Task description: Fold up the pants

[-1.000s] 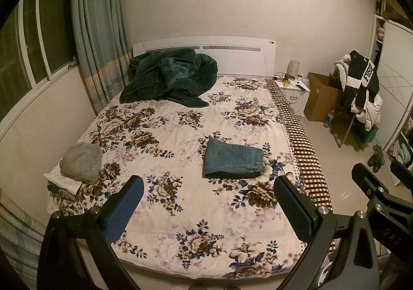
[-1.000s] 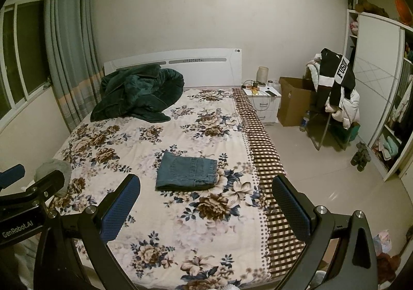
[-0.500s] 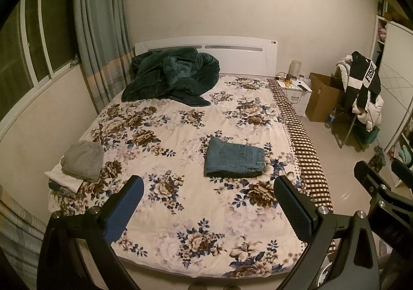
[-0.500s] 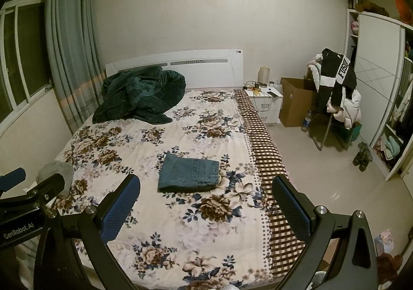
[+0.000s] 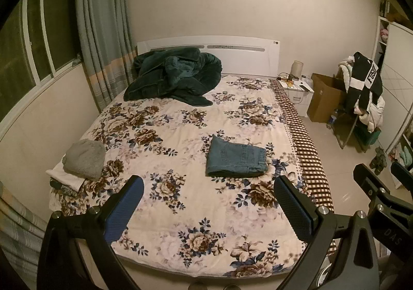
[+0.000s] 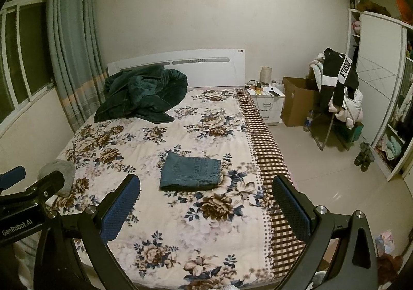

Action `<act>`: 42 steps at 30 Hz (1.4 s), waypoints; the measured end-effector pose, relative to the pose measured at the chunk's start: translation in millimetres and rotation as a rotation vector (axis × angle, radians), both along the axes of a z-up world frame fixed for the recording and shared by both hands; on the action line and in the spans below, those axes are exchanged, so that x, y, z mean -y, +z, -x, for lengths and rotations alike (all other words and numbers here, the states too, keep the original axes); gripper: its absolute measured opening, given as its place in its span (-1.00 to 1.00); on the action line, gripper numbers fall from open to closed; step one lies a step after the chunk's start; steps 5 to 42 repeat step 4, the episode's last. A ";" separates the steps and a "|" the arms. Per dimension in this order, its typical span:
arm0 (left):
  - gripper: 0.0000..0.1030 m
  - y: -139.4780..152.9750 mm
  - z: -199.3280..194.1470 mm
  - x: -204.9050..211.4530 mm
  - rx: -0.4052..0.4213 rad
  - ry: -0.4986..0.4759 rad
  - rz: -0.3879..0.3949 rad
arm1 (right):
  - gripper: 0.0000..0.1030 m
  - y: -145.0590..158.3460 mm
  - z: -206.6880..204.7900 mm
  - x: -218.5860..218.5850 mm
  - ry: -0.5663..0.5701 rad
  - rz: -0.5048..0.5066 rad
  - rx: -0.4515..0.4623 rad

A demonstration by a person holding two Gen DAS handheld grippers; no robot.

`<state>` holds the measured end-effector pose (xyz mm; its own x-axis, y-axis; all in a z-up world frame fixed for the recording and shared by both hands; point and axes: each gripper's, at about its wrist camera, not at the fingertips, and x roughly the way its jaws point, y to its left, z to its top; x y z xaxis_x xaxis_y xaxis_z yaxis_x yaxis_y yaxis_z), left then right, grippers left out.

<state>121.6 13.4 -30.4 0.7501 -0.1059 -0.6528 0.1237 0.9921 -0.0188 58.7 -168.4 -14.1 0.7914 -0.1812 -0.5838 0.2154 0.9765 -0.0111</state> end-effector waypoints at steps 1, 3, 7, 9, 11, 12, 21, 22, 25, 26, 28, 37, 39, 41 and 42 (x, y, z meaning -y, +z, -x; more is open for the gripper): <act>1.00 0.6 0.7 -2.2 0.004 0.001 0.001 | 1.00 0.0 1.5 0.7 -0.003 -0.001 0.001; 1.00 1.1 1.6 -3.8 0.005 0.006 0.002 | 1.00 -0.2 2.1 0.8 -0.003 0.000 0.001; 1.00 1.4 1.5 -5.3 0.005 0.009 0.004 | 1.00 -0.2 1.1 -0.8 -0.003 0.001 0.001; 1.00 1.4 1.5 -5.3 0.005 0.009 0.004 | 1.00 -0.2 1.1 -0.8 -0.003 0.001 0.001; 1.00 1.4 1.5 -5.3 0.005 0.009 0.004 | 1.00 -0.2 1.1 -0.8 -0.003 0.001 0.001; 1.00 1.4 1.5 -5.3 0.005 0.009 0.004 | 1.00 -0.2 1.1 -0.8 -0.003 0.001 0.001; 1.00 1.4 1.5 -5.3 0.005 0.009 0.004 | 1.00 -0.2 1.1 -0.8 -0.003 0.001 0.001; 1.00 1.4 1.5 -5.3 0.005 0.009 0.004 | 1.00 -0.2 1.1 -0.8 -0.003 0.001 0.001; 1.00 1.4 1.5 -5.3 0.005 0.009 0.004 | 1.00 -0.2 1.1 -0.8 -0.003 0.001 0.001; 1.00 1.4 1.5 -5.3 0.005 0.009 0.004 | 1.00 -0.2 1.1 -0.8 -0.003 0.001 0.001; 1.00 1.4 1.5 -5.3 0.005 0.009 0.004 | 1.00 -0.2 1.1 -0.8 -0.003 0.001 0.001; 1.00 1.4 1.5 -5.3 0.005 0.009 0.004 | 1.00 -0.2 1.1 -0.8 -0.003 0.001 0.001; 1.00 1.4 1.5 -5.3 0.005 0.009 0.004 | 1.00 -0.2 1.1 -0.8 -0.003 0.001 0.001; 1.00 1.4 1.5 -5.3 0.005 0.009 0.004 | 1.00 -0.2 1.1 -0.8 -0.003 0.001 0.001; 1.00 1.4 1.5 -5.3 0.005 0.009 0.004 | 1.00 -0.2 1.1 -0.8 -0.003 0.001 0.001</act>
